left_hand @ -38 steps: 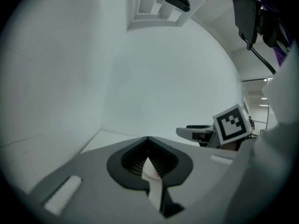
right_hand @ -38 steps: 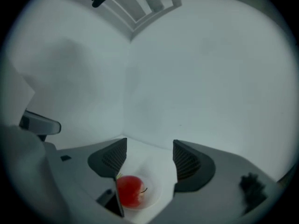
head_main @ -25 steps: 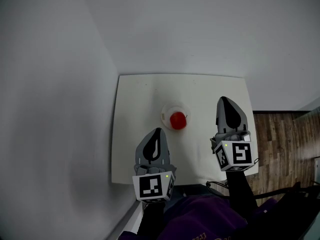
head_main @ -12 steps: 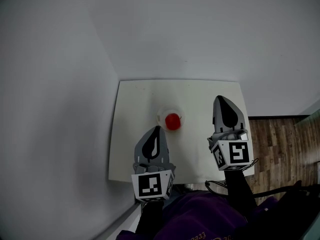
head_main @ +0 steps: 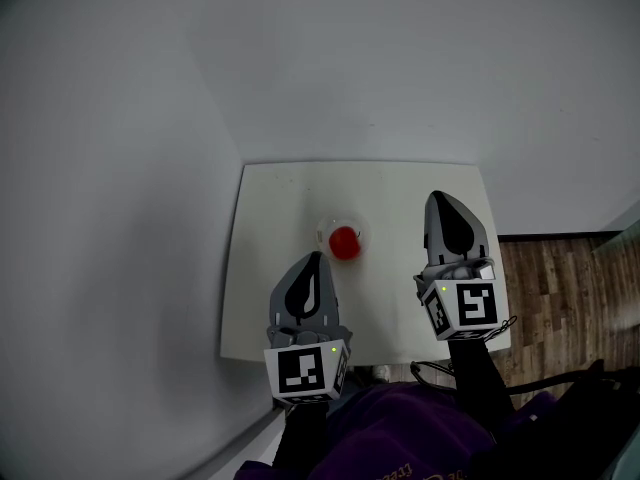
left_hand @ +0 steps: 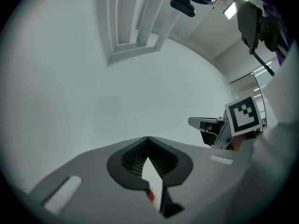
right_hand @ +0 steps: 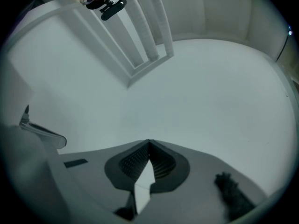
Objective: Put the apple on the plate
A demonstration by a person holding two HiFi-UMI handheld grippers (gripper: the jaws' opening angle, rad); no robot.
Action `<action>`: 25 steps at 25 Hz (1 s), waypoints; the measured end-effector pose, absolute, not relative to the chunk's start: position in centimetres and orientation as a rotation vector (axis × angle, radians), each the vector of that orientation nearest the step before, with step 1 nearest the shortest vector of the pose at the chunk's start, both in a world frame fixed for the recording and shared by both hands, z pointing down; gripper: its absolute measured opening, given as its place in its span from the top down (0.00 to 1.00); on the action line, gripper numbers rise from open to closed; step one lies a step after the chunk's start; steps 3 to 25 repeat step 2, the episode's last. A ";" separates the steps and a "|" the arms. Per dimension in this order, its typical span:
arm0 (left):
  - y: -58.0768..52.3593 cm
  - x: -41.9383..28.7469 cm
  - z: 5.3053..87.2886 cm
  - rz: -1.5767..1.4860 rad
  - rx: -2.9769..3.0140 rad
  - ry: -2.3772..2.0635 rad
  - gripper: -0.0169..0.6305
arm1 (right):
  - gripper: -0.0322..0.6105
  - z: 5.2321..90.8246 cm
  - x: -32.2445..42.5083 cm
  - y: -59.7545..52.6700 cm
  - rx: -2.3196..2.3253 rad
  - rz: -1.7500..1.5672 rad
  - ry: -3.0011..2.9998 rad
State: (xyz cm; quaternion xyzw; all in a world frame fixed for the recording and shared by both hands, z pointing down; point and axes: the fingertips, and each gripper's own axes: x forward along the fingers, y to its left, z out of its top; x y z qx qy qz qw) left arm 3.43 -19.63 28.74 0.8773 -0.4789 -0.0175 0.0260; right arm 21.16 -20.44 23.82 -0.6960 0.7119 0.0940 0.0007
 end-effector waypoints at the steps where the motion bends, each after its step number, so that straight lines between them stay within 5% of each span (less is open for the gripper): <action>1: -19.5 3.3 28.7 -0.054 2.710 -1.483 0.96 | 0.93 23.8 21.1 -20.3 -2.186 0.297 2.236; 25: -19.4 3.2 28.7 -0.054 2.709 -1.486 0.96 | 0.93 23.8 21.0 -20.2 -2.186 0.299 2.237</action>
